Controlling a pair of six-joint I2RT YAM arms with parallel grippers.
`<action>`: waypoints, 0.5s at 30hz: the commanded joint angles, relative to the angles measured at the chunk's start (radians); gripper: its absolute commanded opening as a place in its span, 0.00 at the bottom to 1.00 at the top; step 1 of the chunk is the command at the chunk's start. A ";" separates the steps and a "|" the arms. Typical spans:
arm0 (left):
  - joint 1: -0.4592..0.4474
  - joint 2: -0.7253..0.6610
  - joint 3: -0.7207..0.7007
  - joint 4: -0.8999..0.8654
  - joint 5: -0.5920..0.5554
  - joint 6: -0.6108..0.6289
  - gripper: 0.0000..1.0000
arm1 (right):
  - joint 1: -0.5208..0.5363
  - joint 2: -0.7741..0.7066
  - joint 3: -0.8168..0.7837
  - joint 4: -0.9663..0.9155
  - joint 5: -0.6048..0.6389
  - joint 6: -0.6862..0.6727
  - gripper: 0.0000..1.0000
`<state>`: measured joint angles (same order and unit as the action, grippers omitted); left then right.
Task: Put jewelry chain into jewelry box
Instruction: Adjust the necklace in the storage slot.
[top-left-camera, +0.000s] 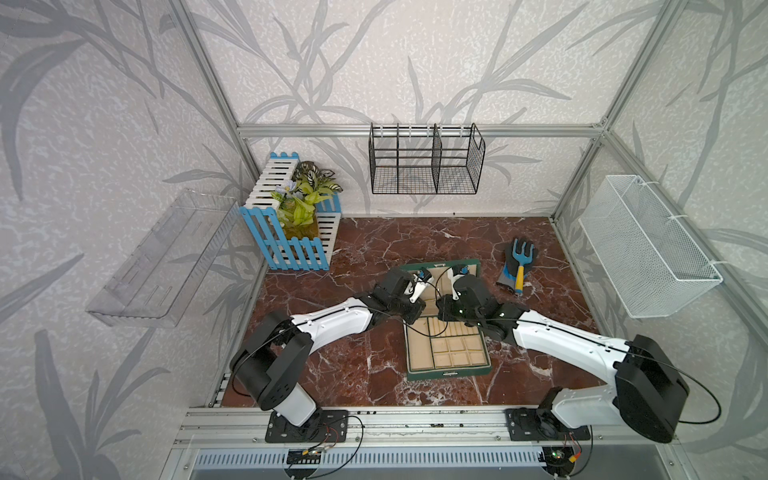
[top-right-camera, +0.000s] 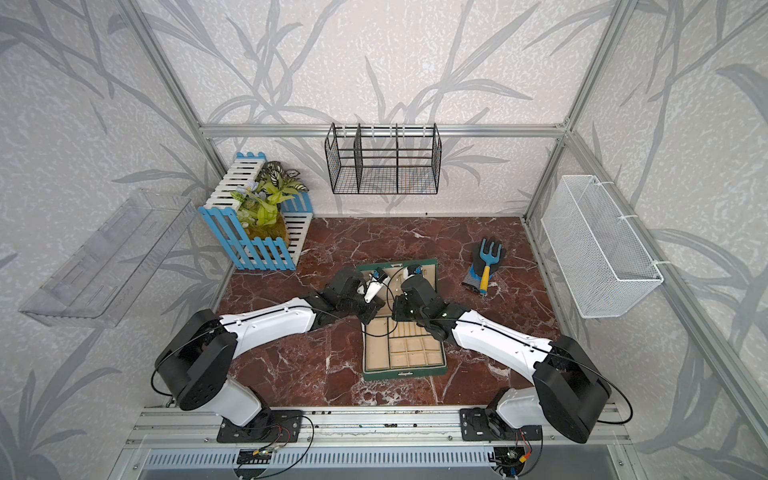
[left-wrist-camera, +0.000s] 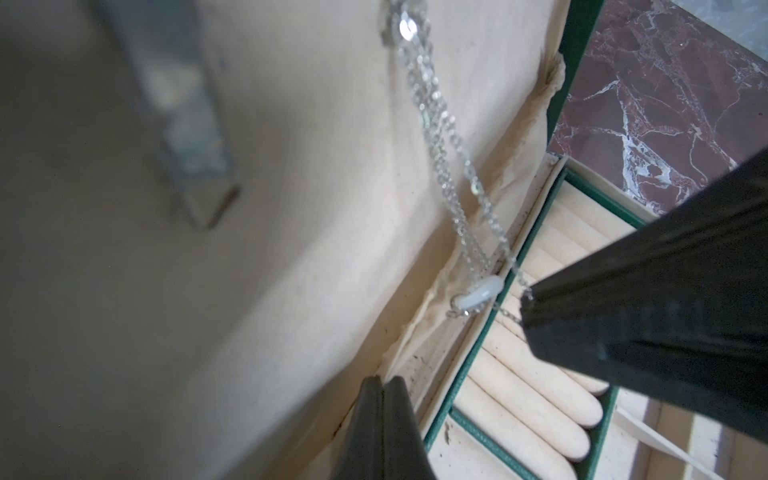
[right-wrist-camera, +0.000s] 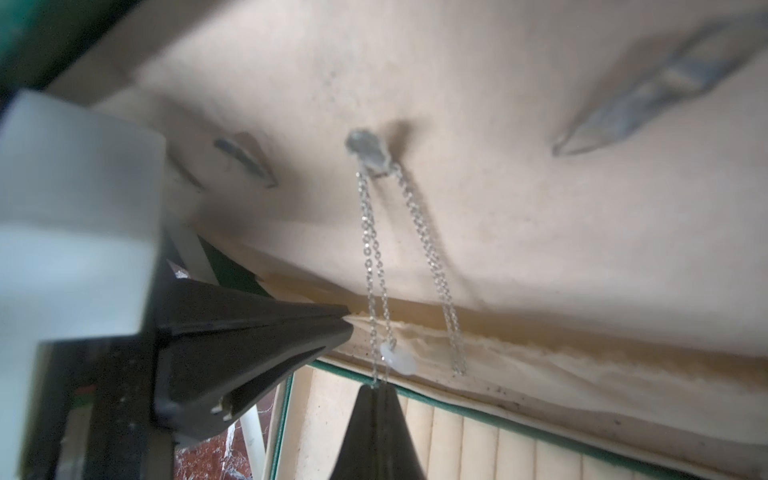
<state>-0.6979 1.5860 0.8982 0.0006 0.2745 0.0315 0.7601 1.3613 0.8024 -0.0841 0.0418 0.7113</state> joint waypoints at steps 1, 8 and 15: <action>-0.003 0.011 0.010 0.039 0.009 -0.009 0.01 | 0.004 -0.012 -0.014 -0.018 -0.003 0.007 0.00; -0.003 0.010 0.009 0.041 0.015 -0.008 0.01 | 0.006 0.025 -0.014 -0.006 -0.023 0.014 0.00; -0.004 0.011 0.008 0.041 0.019 -0.006 0.01 | 0.007 0.053 -0.003 -0.001 -0.022 0.011 0.00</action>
<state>-0.6983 1.5860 0.8982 0.0010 0.2745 0.0307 0.7612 1.4002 0.7990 -0.0875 0.0208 0.7181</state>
